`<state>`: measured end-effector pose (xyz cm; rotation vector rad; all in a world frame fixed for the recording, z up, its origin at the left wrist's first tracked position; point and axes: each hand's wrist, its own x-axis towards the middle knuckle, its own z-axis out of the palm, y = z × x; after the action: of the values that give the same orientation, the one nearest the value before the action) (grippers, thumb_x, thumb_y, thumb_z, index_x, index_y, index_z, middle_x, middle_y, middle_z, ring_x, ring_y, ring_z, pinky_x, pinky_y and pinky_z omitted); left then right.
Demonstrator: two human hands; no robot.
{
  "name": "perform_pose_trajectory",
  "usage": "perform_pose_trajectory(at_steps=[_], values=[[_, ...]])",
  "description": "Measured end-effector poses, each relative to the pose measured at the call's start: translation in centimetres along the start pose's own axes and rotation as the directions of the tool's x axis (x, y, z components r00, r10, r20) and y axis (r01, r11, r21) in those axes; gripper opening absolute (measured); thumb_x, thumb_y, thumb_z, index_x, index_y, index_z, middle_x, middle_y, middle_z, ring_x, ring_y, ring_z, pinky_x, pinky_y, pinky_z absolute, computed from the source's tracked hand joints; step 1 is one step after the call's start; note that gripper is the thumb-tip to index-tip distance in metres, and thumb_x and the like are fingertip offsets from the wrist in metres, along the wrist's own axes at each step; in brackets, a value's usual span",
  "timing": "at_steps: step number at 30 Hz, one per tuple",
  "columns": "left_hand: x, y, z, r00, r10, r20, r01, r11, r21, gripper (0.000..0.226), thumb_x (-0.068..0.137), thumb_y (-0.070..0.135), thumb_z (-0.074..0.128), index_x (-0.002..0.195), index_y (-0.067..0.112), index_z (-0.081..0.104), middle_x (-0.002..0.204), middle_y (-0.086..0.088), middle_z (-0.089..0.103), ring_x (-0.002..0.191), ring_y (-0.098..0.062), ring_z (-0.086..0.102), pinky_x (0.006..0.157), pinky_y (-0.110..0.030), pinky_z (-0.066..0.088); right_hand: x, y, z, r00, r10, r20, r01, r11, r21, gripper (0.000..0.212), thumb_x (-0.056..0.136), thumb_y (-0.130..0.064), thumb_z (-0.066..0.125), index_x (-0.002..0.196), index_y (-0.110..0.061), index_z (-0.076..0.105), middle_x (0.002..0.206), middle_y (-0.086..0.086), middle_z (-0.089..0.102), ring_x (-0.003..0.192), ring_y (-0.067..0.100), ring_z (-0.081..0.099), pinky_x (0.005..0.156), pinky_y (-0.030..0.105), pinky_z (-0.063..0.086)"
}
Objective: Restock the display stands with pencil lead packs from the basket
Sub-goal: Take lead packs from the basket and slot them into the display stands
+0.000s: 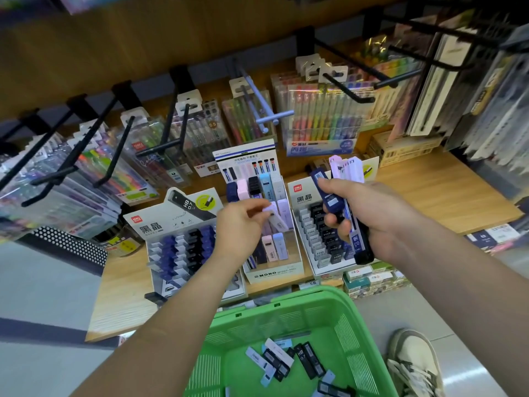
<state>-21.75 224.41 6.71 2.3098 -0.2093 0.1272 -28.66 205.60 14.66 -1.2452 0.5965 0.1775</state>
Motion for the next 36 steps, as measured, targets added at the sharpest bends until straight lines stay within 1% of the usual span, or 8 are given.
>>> perform_pose_trajectory(at_steps=[3,7,12,16,20,25,32,36], values=[[0.2,-0.6,-1.2,0.999,0.0,-0.054,0.0,1.0,0.003,0.017,0.085,0.012,0.07,0.1,0.018,0.075,0.093,0.013,0.067,0.085,-0.002,0.062,0.081,-0.005,0.043,0.1,0.1,0.1,1.0,0.0,0.011,0.0,1.0,-0.006,0.029,0.088,-0.023,0.072,0.109,-0.005,0.064,0.07,0.007,0.058,0.041,0.011,0.05,0.031,0.017,0.032],[-0.5,-0.9,-1.0,1.0,-0.001,-0.007,0.001,0.998,0.065,0.017,0.084,0.011,0.072,0.1,0.017,0.075,0.093,0.008,0.07,0.082,-0.003,0.062,0.083,-0.015,0.047,0.2,0.1,0.3,1.0,0.009,0.017,-0.009,1.0,0.009,0.021,0.088,-0.023,0.072,0.1,-0.008,0.064,0.066,0.005,0.058,0.041,0.012,0.051,0.031,0.017,0.032],[-0.6,-0.3,-0.2,0.992,0.125,-0.02,-0.122,0.986,0.112,0.019,0.082,0.007,0.072,0.1,0.013,0.075,0.096,0.001,0.07,0.085,-0.009,0.061,0.084,-0.015,0.045,0.3,0.2,0.6,1.0,0.005,0.019,-0.005,1.0,0.003,0.022,0.087,-0.023,0.072,0.102,-0.009,0.064,0.07,0.007,0.061,0.041,0.012,0.051,0.031,0.017,0.031],[-0.2,-0.4,0.0,0.998,0.054,-0.021,-0.052,0.996,0.073,0.018,0.082,0.01,0.073,0.098,0.017,0.074,0.085,0.01,0.067,0.076,-0.002,0.062,0.082,-0.018,0.052,0.3,0.2,0.6,1.0,0.007,0.026,-0.007,1.0,0.004,0.021,0.087,-0.023,0.073,0.1,-0.01,0.064,0.065,0.005,0.061,0.041,0.012,0.051,0.031,0.017,0.032],[-0.3,-0.6,0.5,0.997,0.074,0.001,-0.073,0.991,0.111,0.016,0.083,0.01,0.073,0.097,0.016,0.074,0.087,0.007,0.069,0.078,-0.007,0.063,0.082,-0.024,0.054,0.2,0.2,0.8,1.0,0.003,0.03,-0.003,1.0,0.018,0.018,0.087,-0.022,0.073,0.099,-0.011,0.064,0.058,0.002,0.062,0.041,0.012,0.052,0.031,0.016,0.032],[-0.3,-0.7,1.1,0.977,0.21,0.039,-0.212,0.933,0.29,0.02,0.086,0.008,0.068,0.104,0.012,0.074,0.1,-0.001,0.065,0.095,-0.015,0.054,0.082,-0.015,0.037,0.1,0.2,0.9,0.999,-0.003,0.04,0.002,1.0,0.025,0.018,0.088,-0.022,0.072,0.101,-0.013,0.063,0.051,-0.001,0.061,0.041,0.011,0.052,0.031,0.017,0.032],[-1.3,-0.4,0.0,0.987,0.118,-0.112,-0.101,0.984,0.147,0.024,0.084,0.004,0.064,0.103,0.017,0.074,0.089,0.006,0.067,0.077,-0.008,0.055,0.076,-0.021,0.047,0.3,0.2,0.5,1.0,-0.001,0.028,0.001,1.0,0.005,0.025,0.087,-0.022,0.073,0.107,-0.011,0.063,0.063,0.004,0.061,0.042,0.012,0.053,0.032,0.017,0.032],[-1.8,-0.6,-0.1,0.987,0.152,-0.056,-0.136,0.965,0.222,0.02,0.087,0.005,0.063,0.1,0.013,0.075,0.095,-0.002,0.071,0.088,-0.016,0.061,0.082,-0.021,0.045,0.2,0.2,0.6,0.999,-0.008,0.035,0.008,1.0,-0.005,0.02,0.086,-0.02,0.074,0.102,-0.012,0.063,0.054,0.0,0.06,0.041,0.011,0.052,0.032,0.016,0.032]])
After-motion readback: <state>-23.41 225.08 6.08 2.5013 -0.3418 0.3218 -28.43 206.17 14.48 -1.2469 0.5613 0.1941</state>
